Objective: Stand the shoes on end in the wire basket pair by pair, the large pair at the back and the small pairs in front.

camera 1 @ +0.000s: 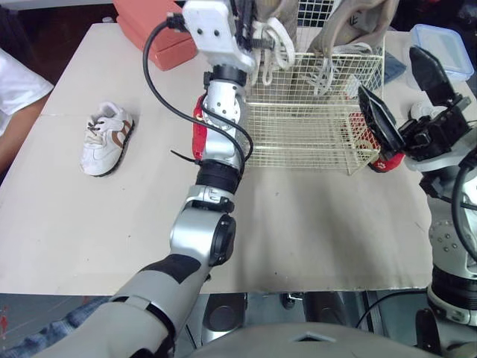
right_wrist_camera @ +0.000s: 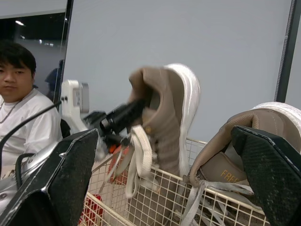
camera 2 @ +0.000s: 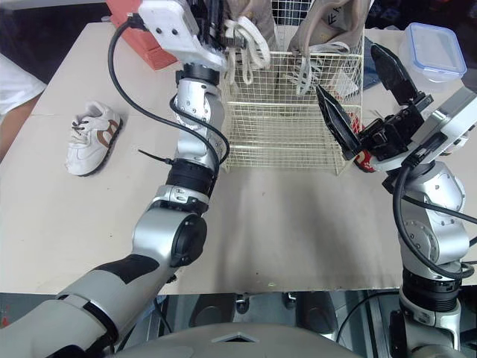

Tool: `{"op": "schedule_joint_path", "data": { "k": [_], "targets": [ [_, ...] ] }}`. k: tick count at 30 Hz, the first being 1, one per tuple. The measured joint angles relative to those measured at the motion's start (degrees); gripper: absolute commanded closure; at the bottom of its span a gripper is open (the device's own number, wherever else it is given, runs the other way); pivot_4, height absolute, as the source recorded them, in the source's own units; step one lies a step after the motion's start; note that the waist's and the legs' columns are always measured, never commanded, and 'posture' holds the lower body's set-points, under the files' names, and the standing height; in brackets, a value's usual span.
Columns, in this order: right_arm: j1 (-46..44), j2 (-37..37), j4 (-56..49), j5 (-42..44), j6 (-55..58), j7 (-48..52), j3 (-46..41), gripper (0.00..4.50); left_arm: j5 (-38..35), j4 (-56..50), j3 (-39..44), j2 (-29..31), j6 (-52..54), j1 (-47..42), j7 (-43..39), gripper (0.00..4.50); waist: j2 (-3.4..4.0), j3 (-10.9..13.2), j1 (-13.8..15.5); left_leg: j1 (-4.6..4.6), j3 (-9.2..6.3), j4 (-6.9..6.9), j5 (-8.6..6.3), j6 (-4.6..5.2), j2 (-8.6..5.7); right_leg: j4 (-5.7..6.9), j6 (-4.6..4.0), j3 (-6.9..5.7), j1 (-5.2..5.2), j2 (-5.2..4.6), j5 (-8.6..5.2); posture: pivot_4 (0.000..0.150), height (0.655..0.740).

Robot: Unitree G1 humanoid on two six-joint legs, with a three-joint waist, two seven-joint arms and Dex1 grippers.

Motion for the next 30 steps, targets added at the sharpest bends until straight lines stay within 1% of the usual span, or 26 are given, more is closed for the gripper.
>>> {"op": "schedule_joint_path", "data": {
  "k": [2,3,4,12,17,20,24,27,29,30],
  "targets": [
    [-0.07,-0.12,0.3,0.05,0.0,0.05,0.0,0.0,-0.34,-1.74,-0.56,0.17,2.09,1.16,-0.95,0.89,0.05,-0.03,0.01,0.04,0.0,0.02,0.0,0.0,0.0,0.03,0.0,0.01,0.03,0.0,0.0,0.15,0.686],
    [-0.09,-0.18,0.44,0.06,0.0,0.12,0.0,0.0,-0.59,-2.73,-0.89,0.3,3.13,1.85,-1.45,0.44,0.07,-0.04,-0.02,0.06,0.0,0.02,0.0,0.0,0.0,0.04,0.0,0.02,0.04,0.0,0.0,0.15,0.686],
    [-0.09,-0.24,0.6,0.06,0.0,0.2,0.01,0.0,-0.73,-3.55,-0.98,0.31,3.98,2.26,-1.97,0.1,0.08,-0.04,-0.02,0.07,0.0,0.02,0.0,0.0,0.0,0.04,0.0,0.02,0.05,0.0,0.0,0.15,0.686],
    [-0.14,-0.28,0.72,0.06,0.0,0.92,0.02,0.0,-3.51,-9.09,-1.39,0.99,9.37,5.23,-4.6,0.1,0.09,-0.05,-0.09,0.07,0.0,0.02,0.0,0.0,0.02,0.04,0.0,0.04,0.04,0.01,0.0,0.15,0.686],
    [0.41,-1.12,0.95,0.11,0.0,1.15,-0.74,0.0,-9.78,-16.28,-0.69,2.97,14.96,8.5,-9.69,0.1,0.1,-0.05,-0.16,0.06,0.0,0.02,0.0,-0.01,0.05,0.04,0.0,0.08,0.04,0.01,0.0,0.15,0.686],
    [1.46,-2.17,2.56,0.54,0.0,1.29,-3.16,0.0,-13.72,-22.52,-0.24,5.99,18.39,9.02,-13.47,0.1,0.1,-0.05,-0.13,0.04,-0.02,0.02,0.0,-0.01,0.06,0.03,-0.01,0.18,0.04,0.01,0.0,0.15,0.686],
    [4.82,-5.91,6.35,-0.09,1.77,1.51,-5.81,0.0,-18.18,-30.91,0.93,12.09,24.85,9.0,-17.68,0.1,0.11,-0.05,-0.01,0.06,-0.03,0.02,0.01,-0.01,0.06,0.03,-0.01,0.26,0.07,0.0,0.0,0.15,0.686],
    [7.16,-7.35,9.65,-0.71,2.95,1.65,-7.18,0.0,-23.06,-35.74,1.53,17.12,33.09,9.34,-21.2,0.1,0.12,-0.05,-0.09,0.11,-0.01,0.02,0.01,-0.01,0.06,0.05,0.0,0.33,0.07,0.01,0.0,0.15,0.686],
    [9.38,-8.7,12.37,-1.23,4.69,1.76,-8.45,0.0,-27.1,-40.3,1.66,22.75,39.63,10.68,-25.84,0.1,0.13,-0.05,-0.17,0.18,-0.02,-0.01,0.01,-0.01,0.07,0.07,0.0,0.42,0.07,0.03,0.0,0.15,0.686],
    [9.79,-8.84,12.88,-1.28,5.02,1.78,-8.81,0.0,-27.72,-40.83,1.79,23.47,40.6,10.81,-26.64,0.1,0.15,-0.04,-0.17,0.2,-0.02,-0.02,0.01,-0.01,0.08,0.08,0.0,0.46,0.07,0.03,0.0,0.15,0.686]
  ]
}}
